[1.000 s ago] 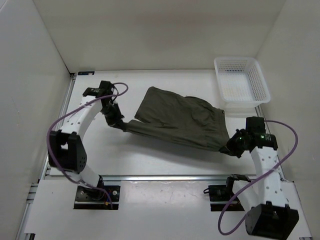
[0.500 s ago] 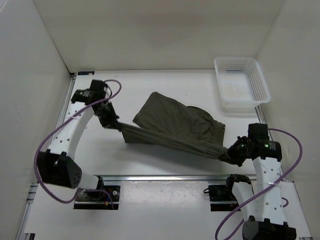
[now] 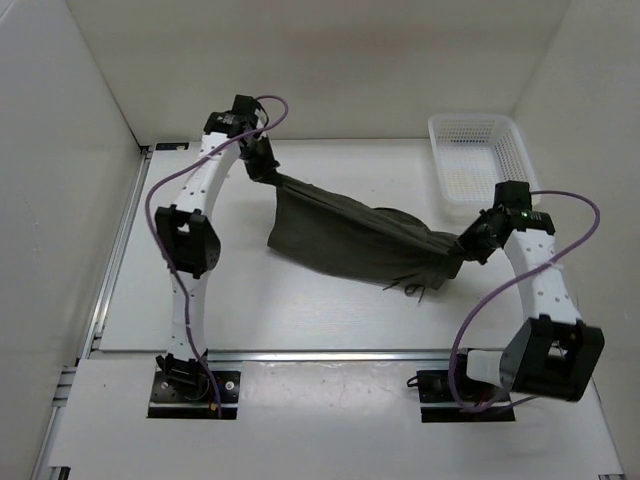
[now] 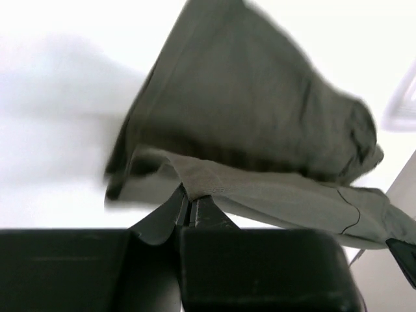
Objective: Fold and stack the shorts
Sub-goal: Fold the shorts
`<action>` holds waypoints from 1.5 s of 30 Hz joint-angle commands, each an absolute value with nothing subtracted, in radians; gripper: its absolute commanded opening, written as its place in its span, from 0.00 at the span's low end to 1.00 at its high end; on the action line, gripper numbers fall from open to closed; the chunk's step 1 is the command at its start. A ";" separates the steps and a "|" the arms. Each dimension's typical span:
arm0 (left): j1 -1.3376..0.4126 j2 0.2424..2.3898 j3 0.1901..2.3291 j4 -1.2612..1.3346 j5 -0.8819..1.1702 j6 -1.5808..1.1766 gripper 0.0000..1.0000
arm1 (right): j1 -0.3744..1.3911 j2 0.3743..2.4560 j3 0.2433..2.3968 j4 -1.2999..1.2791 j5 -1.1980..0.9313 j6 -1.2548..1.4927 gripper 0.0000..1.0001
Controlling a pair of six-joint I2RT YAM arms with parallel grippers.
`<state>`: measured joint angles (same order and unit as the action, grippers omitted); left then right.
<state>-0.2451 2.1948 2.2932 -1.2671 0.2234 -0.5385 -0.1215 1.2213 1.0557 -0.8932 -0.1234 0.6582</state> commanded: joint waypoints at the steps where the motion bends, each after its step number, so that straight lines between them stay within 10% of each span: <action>1: -0.219 2.319 2.521 -1.218 0.184 -0.528 0.10 | -0.130 1.331 1.133 -0.722 0.023 0.617 0.00; 4: -0.219 2.445 2.645 -1.093 0.239 -0.571 0.19 | -0.130 1.483 1.233 -0.666 0.023 0.617 0.64; 6: -0.219 2.476 2.670 -1.025 0.316 -0.581 0.57 | -0.130 1.493 1.265 -0.666 0.008 0.617 0.94; 8: -0.219 2.429 2.655 -1.034 0.316 -0.554 0.67 | -0.121 1.438 1.240 -0.676 -0.006 0.617 0.99; 15: -0.219 2.140 2.195 -1.058 0.157 -0.394 0.75 | -0.121 1.192 0.980 -0.733 -0.015 0.598 0.92; 20: -0.219 2.045 1.910 -1.074 0.173 -0.383 0.45 | -0.121 1.169 0.849 -0.736 -0.130 0.598 0.97; 28: -0.229 2.066 1.678 -0.979 0.305 -0.417 0.90 | -0.121 1.282 0.879 -0.674 -0.164 0.537 0.99; 35: -0.238 2.167 1.712 -0.925 0.267 -0.436 0.91 | -0.121 1.446 0.933 -0.611 -0.155 0.512 0.99; 39: -0.238 2.223 1.753 -0.925 0.267 -0.446 0.74 | -0.121 1.503 0.933 -0.555 -0.135 0.512 0.96; 41: -0.238 2.232 1.767 -0.925 0.253 -0.446 0.51 | -0.121 1.554 0.933 -0.516 -0.135 0.512 0.92; 45: -0.227 2.244 1.787 -0.925 0.218 -0.466 0.10 | -0.121 1.621 0.923 -0.419 -0.208 0.512 0.55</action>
